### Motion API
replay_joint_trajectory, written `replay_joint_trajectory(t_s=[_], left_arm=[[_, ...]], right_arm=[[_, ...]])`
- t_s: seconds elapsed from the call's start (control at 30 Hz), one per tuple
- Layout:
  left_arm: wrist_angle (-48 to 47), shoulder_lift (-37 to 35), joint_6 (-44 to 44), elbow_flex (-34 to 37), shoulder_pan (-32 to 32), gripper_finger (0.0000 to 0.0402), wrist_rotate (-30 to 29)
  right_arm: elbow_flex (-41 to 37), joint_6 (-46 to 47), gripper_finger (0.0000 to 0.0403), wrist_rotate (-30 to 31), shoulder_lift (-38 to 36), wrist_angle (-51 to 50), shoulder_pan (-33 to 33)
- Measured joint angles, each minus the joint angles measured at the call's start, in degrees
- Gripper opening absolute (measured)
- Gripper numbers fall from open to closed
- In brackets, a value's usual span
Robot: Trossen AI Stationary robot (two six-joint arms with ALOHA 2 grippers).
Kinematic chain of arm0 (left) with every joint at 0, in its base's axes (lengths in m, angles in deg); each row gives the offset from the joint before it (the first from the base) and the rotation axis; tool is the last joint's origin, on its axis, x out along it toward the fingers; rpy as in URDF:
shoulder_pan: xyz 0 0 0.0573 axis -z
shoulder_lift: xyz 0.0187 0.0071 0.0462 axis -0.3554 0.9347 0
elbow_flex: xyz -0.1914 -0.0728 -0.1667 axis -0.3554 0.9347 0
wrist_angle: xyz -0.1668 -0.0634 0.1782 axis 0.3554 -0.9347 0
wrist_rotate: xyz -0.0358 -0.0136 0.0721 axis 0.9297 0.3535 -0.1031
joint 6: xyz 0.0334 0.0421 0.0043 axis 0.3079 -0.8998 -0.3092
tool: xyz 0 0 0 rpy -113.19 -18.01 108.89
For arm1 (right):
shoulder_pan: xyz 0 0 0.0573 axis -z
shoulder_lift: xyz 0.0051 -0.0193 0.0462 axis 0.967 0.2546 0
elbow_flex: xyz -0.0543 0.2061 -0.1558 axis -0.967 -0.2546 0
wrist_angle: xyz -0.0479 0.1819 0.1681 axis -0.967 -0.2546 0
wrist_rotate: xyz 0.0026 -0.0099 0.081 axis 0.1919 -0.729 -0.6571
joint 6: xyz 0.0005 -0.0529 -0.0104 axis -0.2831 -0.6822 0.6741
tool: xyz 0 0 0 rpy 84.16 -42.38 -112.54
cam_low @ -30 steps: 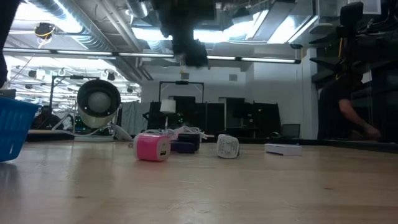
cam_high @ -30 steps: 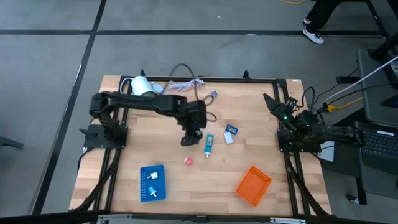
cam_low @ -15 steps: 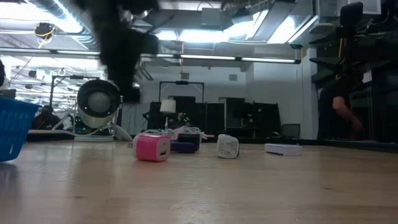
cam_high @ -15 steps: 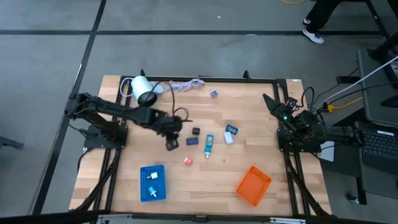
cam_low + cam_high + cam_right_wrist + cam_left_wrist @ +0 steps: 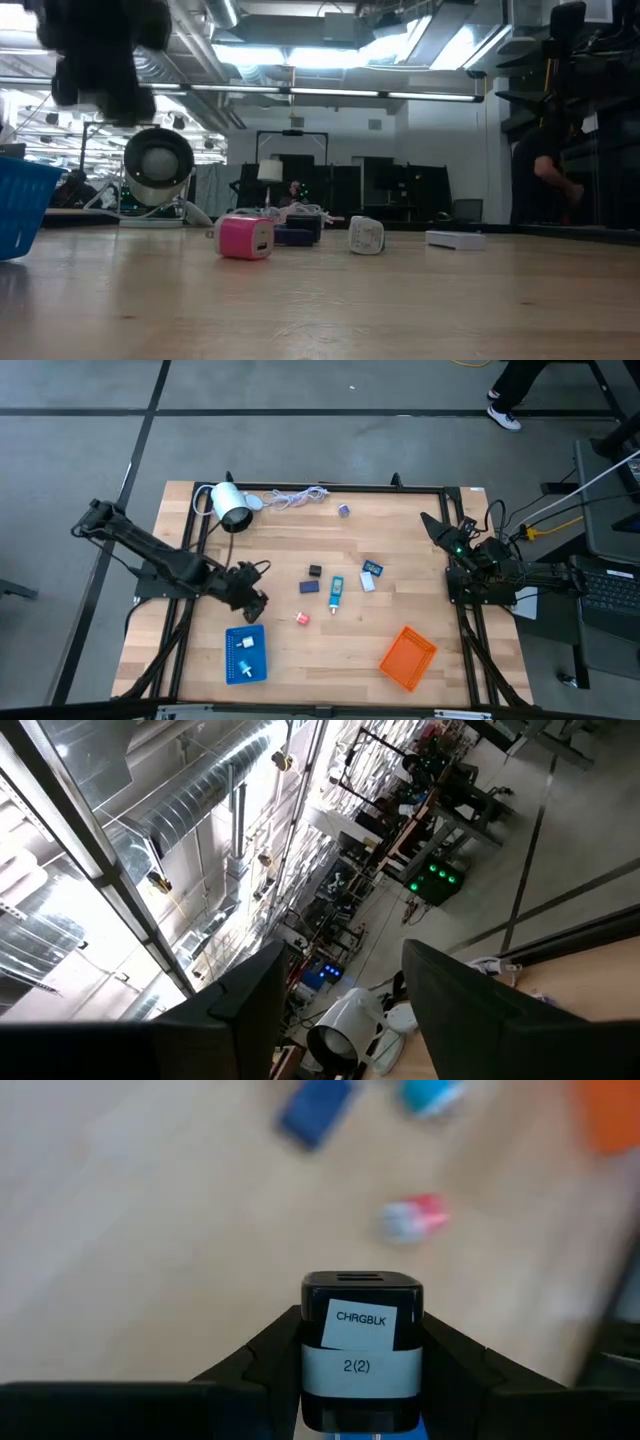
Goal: Pick & Place Office items
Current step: Put the bottom black charger adapter into the blue basket
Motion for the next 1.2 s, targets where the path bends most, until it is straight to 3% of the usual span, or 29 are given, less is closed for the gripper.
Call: replay_joint_trajectory(t_s=[0.2,0.3,0.47,0.73,1.0,1.2], left_arm=[[-2.81,3.16,-5.58,-4.27,7.33,0.0144,12.78],[-2.29,6.98,-5.45,-4.50,11.21,0.0144,16.38],[1.58,12.91,-4.88,-4.49,14.44,0.0144,16.65],[4.90,21.34,-6.43,-4.48,13.87,0.0144,17.12],[11.16,23.96,-8.31,-4.49,13.61,0.0145,17.00],[11.03,23.42,-6.82,-4.49,13.67,0.0230,16.94]], right_arm=[[0.00,-0.20,0.0205,0.10,0.00,-0.70,0.00],[0.00,-0.22,0.0205,0.20,0.00,-1.32,0.00],[0.00,-0.22,0.0205,0.31,0.00,-1.68,0.00],[0.00,-0.57,0.0205,2.38,0.00,-1.68,0.00],[0.00,-0.16,0.0205,2.78,0.00,-1.68,-0.01],[0.00,-0.63,0.0205,2.78,0.00,-1.68,-0.02]])
